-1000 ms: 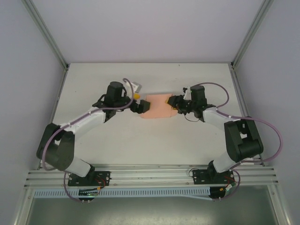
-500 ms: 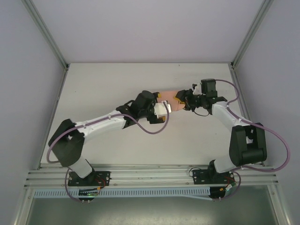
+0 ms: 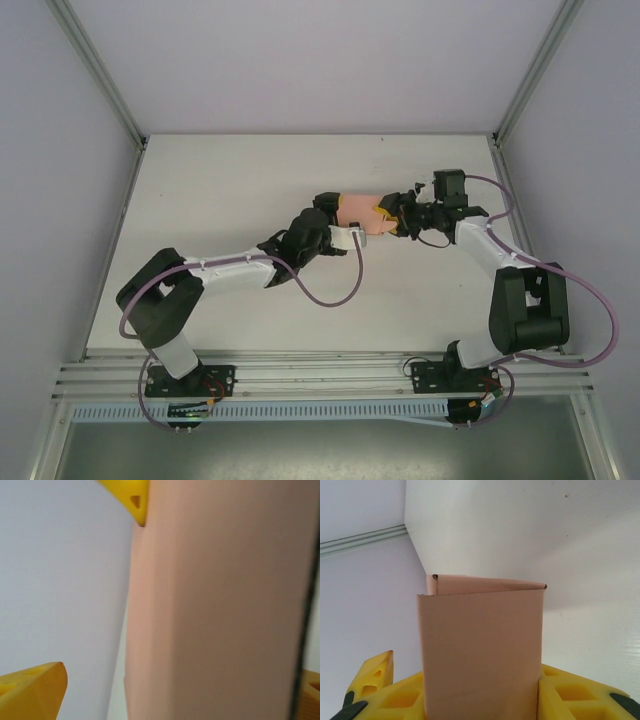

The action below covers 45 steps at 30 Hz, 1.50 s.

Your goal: Assemble paper box

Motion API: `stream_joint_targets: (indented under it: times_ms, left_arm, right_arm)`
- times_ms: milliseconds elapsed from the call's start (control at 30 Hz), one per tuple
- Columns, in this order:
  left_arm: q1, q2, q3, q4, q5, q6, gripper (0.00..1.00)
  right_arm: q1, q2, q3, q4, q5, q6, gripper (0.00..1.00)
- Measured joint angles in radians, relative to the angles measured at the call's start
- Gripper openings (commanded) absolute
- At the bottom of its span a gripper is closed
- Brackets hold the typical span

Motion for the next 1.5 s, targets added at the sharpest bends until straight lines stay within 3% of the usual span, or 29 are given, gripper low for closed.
stream_joint_targets:
  times_ms: [133,367,600,733,800,867,1000,1100,1167,1333,1500]
  left_arm:
    - [0.0,0.0,-0.018,0.051,-0.006,0.023,0.82]
    - [0.0,0.0,-0.024,0.08,-0.013,0.029,0.59]
    - [0.0,-0.042,-0.026,0.031,0.008,0.019,0.48]
    - [0.0,-0.08,-0.026,-0.022,0.026,-0.002,0.47]
    - [0.0,-0.096,-0.022,-0.059,0.031,-0.02,0.47]
    - [0.0,-0.103,0.005,-0.138,0.034,-0.049,0.46]
    - [0.001,-0.103,0.095,-0.37,0.068,-0.143,0.44]
    - [0.005,-0.103,0.184,-0.608,0.127,-0.228,0.44]
    - [0.01,-0.103,0.229,-0.739,0.17,-0.272,0.38]
    - [0.038,-0.074,0.275,-1.002,0.294,-0.344,0.46]
    - [0.111,0.018,0.351,-1.189,0.375,-0.379,0.47]
  right_arm:
    - [-0.001,-0.005,-0.021,0.039,-0.013,0.048,0.38]
    - [-0.003,-0.021,-0.04,0.098,-0.03,0.109,0.41]
    - [-0.003,-0.041,-0.041,0.105,-0.08,0.12,0.58]
    - [0.0,-0.044,-0.04,0.086,-0.097,0.104,0.84]
    - [0.002,-0.047,-0.033,0.051,-0.091,0.074,0.91]
    - [0.0,-0.062,-0.015,-0.014,-0.05,0.024,0.99]
    - [-0.011,-0.139,0.045,-0.134,0.116,-0.141,0.99]
    - [-0.017,-0.246,0.06,-0.156,0.255,-0.346,0.99]
    - [-0.018,-0.316,0.043,-0.144,0.293,-0.497,0.99]
    - [-0.018,-0.425,-0.074,-0.079,0.215,-0.776,0.99]
    - [-0.014,-0.38,-0.108,-0.073,0.056,-0.956,0.93]
